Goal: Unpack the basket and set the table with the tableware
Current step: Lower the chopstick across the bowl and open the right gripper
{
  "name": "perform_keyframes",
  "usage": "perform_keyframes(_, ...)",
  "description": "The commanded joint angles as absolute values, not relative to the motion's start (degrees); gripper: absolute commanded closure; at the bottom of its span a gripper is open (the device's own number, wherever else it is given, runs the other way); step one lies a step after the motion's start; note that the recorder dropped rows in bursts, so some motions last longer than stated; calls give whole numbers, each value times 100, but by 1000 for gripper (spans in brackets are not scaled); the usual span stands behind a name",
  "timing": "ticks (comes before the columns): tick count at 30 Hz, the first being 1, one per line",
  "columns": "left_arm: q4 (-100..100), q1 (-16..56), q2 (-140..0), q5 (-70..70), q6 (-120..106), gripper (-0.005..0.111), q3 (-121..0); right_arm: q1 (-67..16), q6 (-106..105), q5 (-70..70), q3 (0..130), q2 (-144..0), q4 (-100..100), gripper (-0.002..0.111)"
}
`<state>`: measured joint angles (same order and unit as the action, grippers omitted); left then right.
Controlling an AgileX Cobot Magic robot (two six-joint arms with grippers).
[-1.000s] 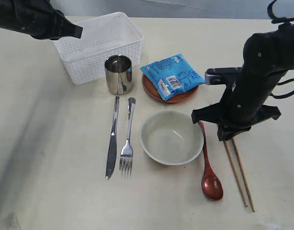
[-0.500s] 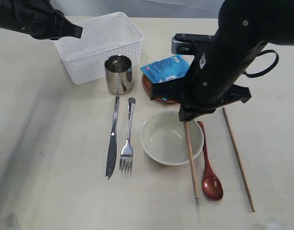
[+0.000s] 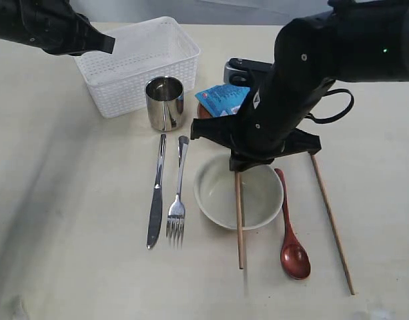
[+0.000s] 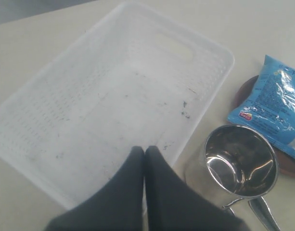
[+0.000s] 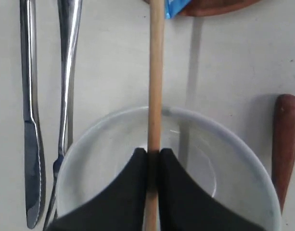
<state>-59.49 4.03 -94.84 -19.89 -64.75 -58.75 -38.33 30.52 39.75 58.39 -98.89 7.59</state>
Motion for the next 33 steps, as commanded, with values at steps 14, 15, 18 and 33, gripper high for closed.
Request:
perform_keyframes(14,-6005,400,-9434,-1953,-6465,107,-5819,-3844,3157,3671,5852,-9936,762,109)
perform_keyframes(15,-6005,400,-9434,-1953,-6465,107,-5819,-3844,3157,3686,5852,-9936,750,109)
perform_keyframes(18,-6005,400,-9434,-1953,-6465,107,-5819,-3844,3157,3697,5852,-9936,750,109)
perform_keyframes(33,-6005,400,-9434,-1953,-6465,107,-5819,-3844,3133,3438,5852,-9936,727,55)
